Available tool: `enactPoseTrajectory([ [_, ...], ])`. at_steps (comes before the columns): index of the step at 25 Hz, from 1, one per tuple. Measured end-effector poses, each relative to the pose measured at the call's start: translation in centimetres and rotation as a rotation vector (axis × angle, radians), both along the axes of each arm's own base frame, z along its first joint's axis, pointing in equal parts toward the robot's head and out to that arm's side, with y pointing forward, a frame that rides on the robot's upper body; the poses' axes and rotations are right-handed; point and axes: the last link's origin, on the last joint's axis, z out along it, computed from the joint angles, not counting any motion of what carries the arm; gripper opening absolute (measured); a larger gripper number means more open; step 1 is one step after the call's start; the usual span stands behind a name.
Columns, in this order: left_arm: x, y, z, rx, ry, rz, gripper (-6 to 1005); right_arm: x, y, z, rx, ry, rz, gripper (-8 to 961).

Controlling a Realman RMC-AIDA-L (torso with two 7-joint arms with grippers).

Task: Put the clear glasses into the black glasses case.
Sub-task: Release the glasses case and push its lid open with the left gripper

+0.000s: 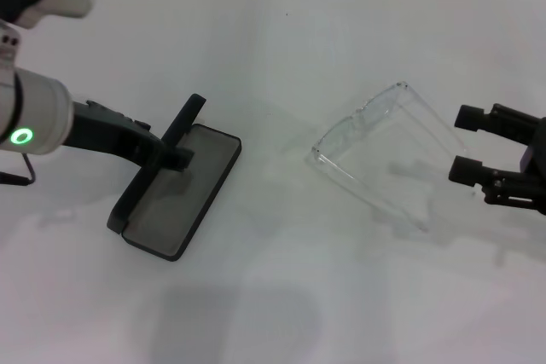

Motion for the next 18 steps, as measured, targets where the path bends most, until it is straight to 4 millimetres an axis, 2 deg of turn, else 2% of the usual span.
enactPoseTrajectory([
  [8, -1.1, 1.5, -1.4, -0.002, 0.072, 0.030, 652, 0.5, -0.1, 0.6, 0.024, 0.002, -0.017, 874],
  [18, -1.3, 1.6, -2.1, 0.008, 0.151, 0.036, 582, 1.3, -0.1, 1.6, 0.088, 0.017, -0.047, 875],
])
